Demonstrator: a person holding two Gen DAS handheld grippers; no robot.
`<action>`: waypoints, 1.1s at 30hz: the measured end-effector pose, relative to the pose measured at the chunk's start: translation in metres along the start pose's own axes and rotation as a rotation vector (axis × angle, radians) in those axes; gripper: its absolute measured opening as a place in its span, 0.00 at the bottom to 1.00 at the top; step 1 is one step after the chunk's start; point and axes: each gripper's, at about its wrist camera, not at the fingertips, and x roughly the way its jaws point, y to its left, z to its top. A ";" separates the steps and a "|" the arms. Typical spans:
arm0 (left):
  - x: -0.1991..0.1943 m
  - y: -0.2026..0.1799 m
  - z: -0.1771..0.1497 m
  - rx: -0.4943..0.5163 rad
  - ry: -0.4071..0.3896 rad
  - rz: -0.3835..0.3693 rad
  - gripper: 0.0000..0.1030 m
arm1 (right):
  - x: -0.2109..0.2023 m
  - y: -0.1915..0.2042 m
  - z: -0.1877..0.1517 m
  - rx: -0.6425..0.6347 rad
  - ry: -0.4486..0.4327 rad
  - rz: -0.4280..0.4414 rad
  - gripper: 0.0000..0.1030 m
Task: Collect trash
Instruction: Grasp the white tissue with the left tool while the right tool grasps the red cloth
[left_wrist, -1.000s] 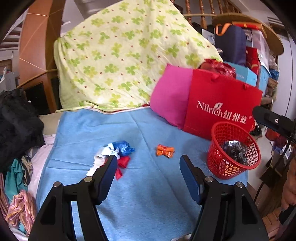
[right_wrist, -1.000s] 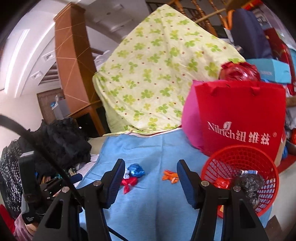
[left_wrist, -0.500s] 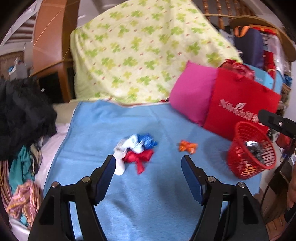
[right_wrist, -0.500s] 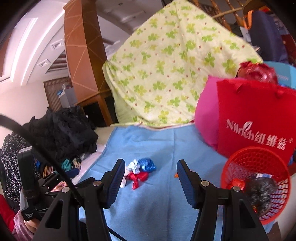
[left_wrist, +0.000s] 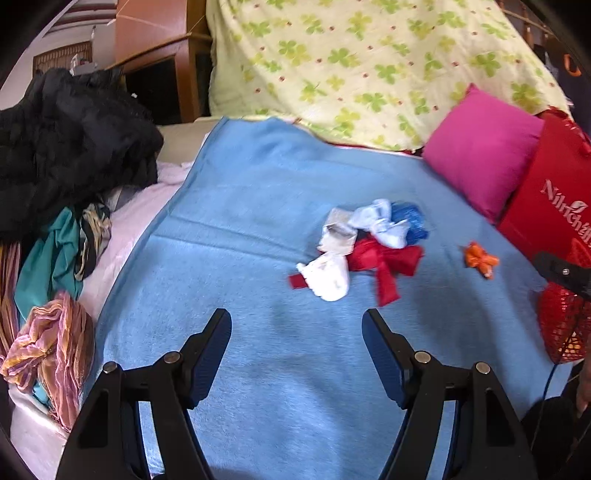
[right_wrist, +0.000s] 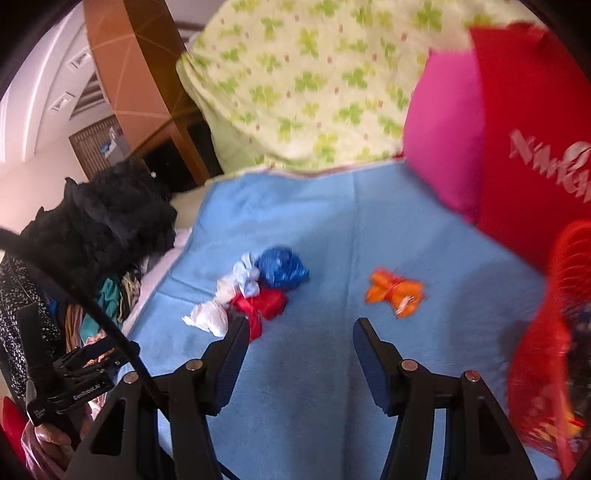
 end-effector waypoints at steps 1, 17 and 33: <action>0.006 0.001 0.000 -0.001 0.010 0.001 0.72 | 0.015 -0.001 0.001 -0.001 0.024 0.009 0.60; 0.085 -0.013 0.027 -0.007 0.085 -0.109 0.72 | 0.179 0.022 0.027 -0.126 0.232 0.111 0.52; 0.123 -0.020 0.031 -0.089 0.182 -0.188 0.24 | 0.205 0.029 0.023 -0.168 0.306 0.230 0.10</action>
